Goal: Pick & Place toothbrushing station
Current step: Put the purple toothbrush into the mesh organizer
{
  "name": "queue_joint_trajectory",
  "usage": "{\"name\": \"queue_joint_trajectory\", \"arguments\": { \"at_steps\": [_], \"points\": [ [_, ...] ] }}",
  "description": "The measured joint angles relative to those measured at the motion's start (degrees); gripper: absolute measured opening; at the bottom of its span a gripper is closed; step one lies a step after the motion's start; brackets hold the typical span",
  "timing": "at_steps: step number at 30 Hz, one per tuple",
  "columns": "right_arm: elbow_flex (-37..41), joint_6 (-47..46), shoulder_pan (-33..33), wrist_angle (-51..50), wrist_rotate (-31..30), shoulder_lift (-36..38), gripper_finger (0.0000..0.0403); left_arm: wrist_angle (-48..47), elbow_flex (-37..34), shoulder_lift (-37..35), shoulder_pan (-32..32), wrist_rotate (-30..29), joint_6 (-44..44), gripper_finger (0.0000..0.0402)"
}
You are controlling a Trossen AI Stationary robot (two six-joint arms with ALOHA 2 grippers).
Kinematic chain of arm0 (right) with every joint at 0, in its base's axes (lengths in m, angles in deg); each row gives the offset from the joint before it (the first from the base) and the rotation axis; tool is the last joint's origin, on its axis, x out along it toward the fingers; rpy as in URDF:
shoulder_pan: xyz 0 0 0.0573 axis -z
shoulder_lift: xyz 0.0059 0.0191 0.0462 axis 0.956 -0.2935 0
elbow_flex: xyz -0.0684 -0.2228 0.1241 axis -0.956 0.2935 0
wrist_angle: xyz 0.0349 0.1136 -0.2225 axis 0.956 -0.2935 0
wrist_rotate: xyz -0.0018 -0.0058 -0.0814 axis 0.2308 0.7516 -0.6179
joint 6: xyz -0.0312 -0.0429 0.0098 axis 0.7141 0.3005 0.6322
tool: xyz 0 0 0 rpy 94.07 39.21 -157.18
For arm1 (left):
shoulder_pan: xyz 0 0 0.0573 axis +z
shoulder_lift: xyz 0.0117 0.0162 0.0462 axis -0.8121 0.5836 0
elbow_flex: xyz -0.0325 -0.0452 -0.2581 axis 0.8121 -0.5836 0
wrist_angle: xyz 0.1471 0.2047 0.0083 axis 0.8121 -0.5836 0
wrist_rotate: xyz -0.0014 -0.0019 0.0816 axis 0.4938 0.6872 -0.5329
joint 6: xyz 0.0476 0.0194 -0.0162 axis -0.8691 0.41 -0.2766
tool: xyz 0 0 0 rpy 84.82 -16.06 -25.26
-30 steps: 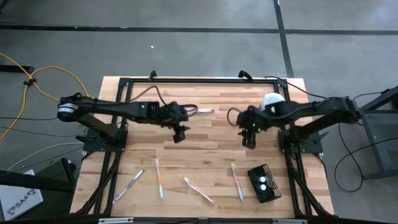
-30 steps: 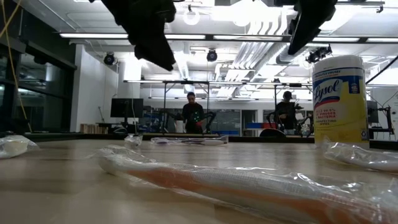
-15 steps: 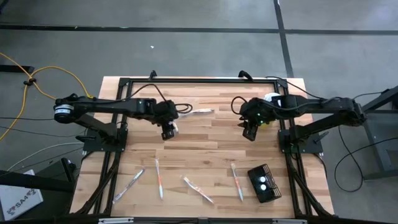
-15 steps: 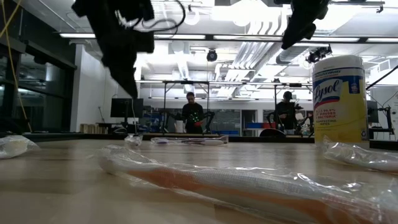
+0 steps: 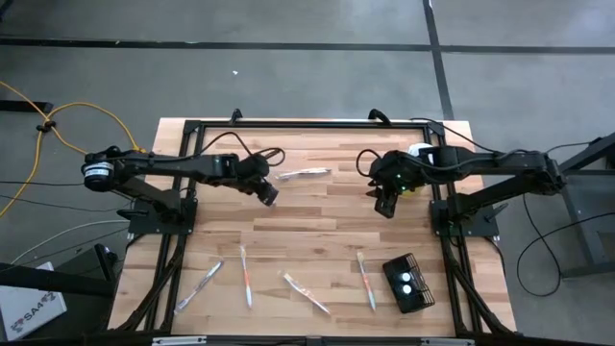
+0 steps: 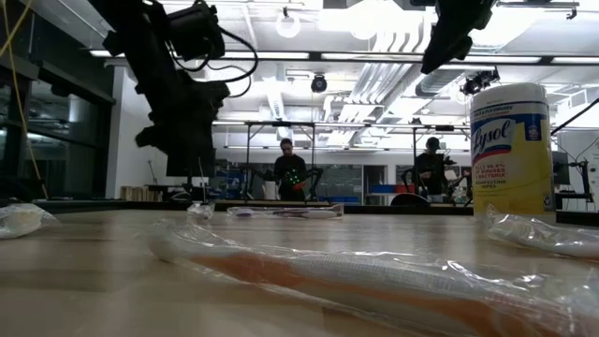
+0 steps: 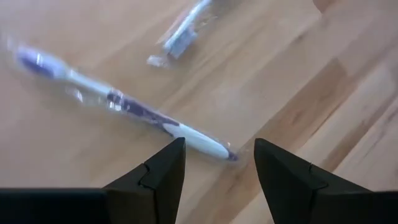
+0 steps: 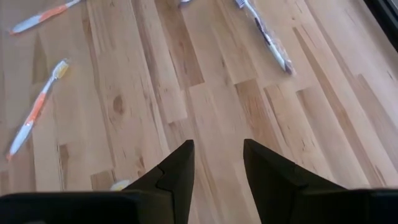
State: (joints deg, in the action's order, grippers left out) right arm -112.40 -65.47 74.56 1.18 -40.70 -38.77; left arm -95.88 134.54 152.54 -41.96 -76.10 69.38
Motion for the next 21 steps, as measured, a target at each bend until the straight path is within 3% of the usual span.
{"name": "queue_joint_trajectory", "arguments": {
  "at_steps": [10, 21],
  "points": [
    [0.0, 1.4, 0.0, 1.1, 0.4, 0.0, 0.0129, -1.7, 0.0, 0.1, -0.2, 0.0, 27.8, 0.0185],
    [0.0, 4.3, -1.0, 2.0, 4.4, 0.0, 0.0129, -3.6, 0.0, 0.2, 1.1, -0.9, 44.1, 0.0185]
  ]
}}
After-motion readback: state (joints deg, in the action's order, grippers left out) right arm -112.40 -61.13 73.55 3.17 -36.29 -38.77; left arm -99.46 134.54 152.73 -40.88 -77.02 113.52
